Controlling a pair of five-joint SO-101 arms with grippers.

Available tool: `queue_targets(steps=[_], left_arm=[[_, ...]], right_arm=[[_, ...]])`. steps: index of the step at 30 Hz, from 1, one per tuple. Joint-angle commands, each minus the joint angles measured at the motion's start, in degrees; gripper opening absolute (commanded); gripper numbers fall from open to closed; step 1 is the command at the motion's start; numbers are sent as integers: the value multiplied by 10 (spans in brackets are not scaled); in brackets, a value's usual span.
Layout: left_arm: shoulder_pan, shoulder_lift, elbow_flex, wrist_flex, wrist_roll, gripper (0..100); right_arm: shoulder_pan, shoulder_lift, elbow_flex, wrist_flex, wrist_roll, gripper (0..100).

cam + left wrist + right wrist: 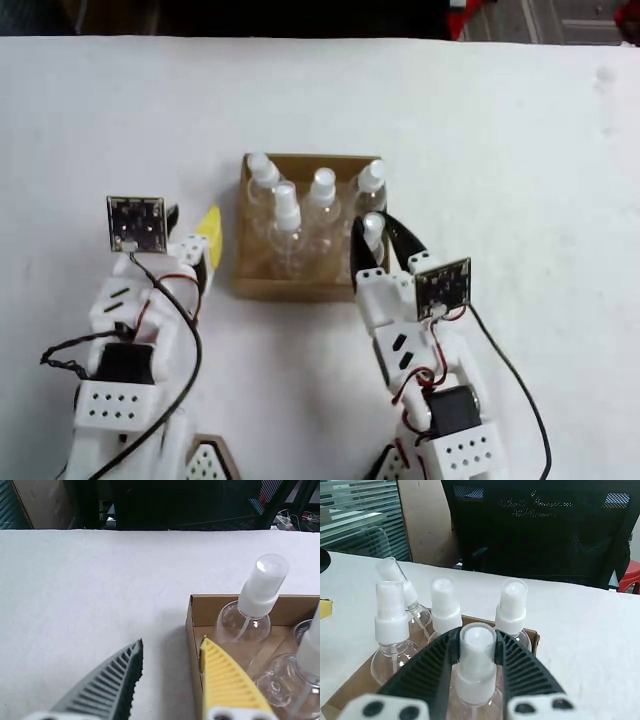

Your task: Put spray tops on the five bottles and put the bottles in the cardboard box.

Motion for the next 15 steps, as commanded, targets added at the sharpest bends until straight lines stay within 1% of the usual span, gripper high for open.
queue_targets(steps=[1, 3, 6, 11, 15], left_arm=[[2, -12, -5, -13, -8, 176], [2, -12, -5, -14, -8, 176], [2, -12, -5, -14, -8, 176], [2, -12, -5, -13, -8, 176], [2, -12, -5, -14, -8, 176]], right_arm=[[-1, 2, -47, 26, 6, 16], [-1, 13, -64, 46, 6, 16], [-1, 70, -81, 47, 6, 16], [0, 199, -112, -14, 3, 16], [0, 224, -118, -36, 3, 16]])
